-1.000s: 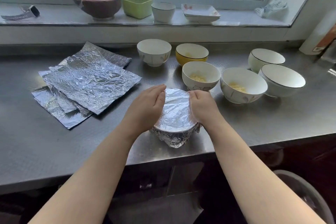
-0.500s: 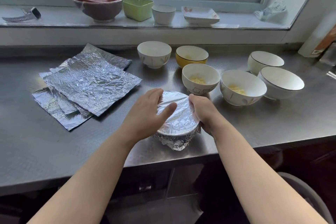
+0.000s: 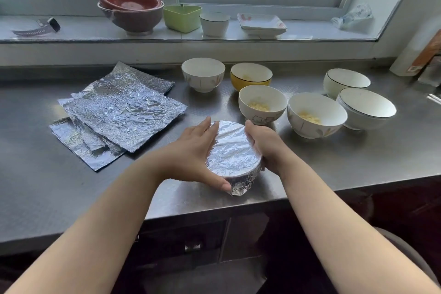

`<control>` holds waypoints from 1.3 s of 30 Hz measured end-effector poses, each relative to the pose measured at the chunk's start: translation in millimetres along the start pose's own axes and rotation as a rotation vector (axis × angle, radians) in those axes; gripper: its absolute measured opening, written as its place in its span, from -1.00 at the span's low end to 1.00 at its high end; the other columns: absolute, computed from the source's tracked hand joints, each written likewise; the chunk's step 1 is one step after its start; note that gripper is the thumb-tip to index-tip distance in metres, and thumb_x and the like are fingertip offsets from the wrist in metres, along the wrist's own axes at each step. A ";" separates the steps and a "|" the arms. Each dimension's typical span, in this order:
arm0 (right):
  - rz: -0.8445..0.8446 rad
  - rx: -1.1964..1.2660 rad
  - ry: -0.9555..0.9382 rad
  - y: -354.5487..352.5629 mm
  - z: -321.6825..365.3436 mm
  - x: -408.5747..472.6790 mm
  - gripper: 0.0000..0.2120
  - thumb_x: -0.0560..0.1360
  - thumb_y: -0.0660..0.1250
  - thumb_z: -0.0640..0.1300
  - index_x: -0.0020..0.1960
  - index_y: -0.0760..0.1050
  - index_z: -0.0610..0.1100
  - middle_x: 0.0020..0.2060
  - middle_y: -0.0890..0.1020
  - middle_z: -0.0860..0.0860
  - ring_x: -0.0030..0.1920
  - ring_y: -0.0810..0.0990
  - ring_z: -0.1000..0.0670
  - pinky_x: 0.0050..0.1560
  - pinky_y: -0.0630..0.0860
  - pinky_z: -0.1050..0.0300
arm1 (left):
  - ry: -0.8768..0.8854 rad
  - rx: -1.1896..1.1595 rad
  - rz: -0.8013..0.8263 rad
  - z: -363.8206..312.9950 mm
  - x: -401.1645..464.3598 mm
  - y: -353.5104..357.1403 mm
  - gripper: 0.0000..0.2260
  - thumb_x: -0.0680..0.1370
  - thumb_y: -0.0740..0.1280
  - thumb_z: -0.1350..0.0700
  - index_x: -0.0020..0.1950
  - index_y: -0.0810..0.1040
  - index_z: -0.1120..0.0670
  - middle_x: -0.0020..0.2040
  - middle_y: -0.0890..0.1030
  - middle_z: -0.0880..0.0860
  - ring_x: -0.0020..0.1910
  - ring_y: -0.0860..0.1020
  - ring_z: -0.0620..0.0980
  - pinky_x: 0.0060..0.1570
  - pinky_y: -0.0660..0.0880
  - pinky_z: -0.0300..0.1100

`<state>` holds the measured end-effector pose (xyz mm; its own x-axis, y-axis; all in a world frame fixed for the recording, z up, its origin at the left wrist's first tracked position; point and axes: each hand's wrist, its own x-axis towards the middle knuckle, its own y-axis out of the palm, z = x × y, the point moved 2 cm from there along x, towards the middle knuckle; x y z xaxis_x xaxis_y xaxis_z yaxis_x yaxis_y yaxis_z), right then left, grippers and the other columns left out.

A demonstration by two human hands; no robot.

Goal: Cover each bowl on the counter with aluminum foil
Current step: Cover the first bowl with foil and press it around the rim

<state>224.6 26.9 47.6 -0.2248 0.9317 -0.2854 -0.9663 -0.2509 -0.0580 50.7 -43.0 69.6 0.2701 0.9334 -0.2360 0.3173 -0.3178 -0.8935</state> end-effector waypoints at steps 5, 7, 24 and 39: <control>-0.237 -0.410 -0.391 -10.8 13.5 -10.1 -0.71 0.59 0.27 0.00 -0.04 0.63 -0.22 -0.24 0.63 0.05 -0.11 0.58 0.01 -0.04 0.48 0.10 | -0.004 0.030 -0.002 -2.6 -0.9 -0.9 0.24 0.23 0.47 -0.41 0.59 -0.27 -0.02 0.58 -0.31 -0.09 0.54 -0.29 -0.09 0.50 -0.15 -0.07; -0.305 -0.516 -0.456 -12.1 16.9 -14.4 -0.75 0.59 0.29 -0.09 -0.03 0.66 -0.24 -0.20 0.70 -0.02 -0.10 0.63 -0.07 0.03 0.54 0.00 | -0.009 0.030 -0.004 -3.1 -1.2 -1.1 0.24 0.23 0.46 -0.42 0.59 -0.26 -0.02 0.58 -0.31 -0.09 0.55 -0.28 -0.08 0.51 -0.14 -0.05; -0.201 -0.441 -0.248 -13.2 6.3 -2.0 -0.70 0.61 0.26 -0.12 0.02 0.60 -0.38 -0.19 0.66 -0.29 -0.23 0.49 -0.03 -0.08 0.53 -0.09 | -0.031 -0.003 -0.087 -8.5 -4.2 4.5 0.22 0.23 0.49 -0.39 0.60 -0.22 -0.03 0.59 -0.25 -0.08 0.56 -0.21 -0.05 0.50 -0.10 -0.07; -0.182 -0.384 -0.279 -16.3 -14.6 2.9 -0.67 0.60 0.13 -0.17 0.24 0.59 -0.15 -0.20 0.56 0.15 -0.24 0.43 0.23 -0.05 0.37 0.15 | -0.104 -0.055 -0.157 -13.8 -2.1 12.5 0.24 0.20 0.50 -0.40 0.60 -0.22 -0.04 0.60 -0.20 -0.04 0.56 -0.16 0.03 0.50 -0.03 0.00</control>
<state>241.6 29.9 33.7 -0.1330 0.9908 0.0255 -0.8887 -0.1078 -0.4455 66.6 -51.3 64.2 0.1187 0.9835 -0.1364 0.3981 -0.1730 -0.9009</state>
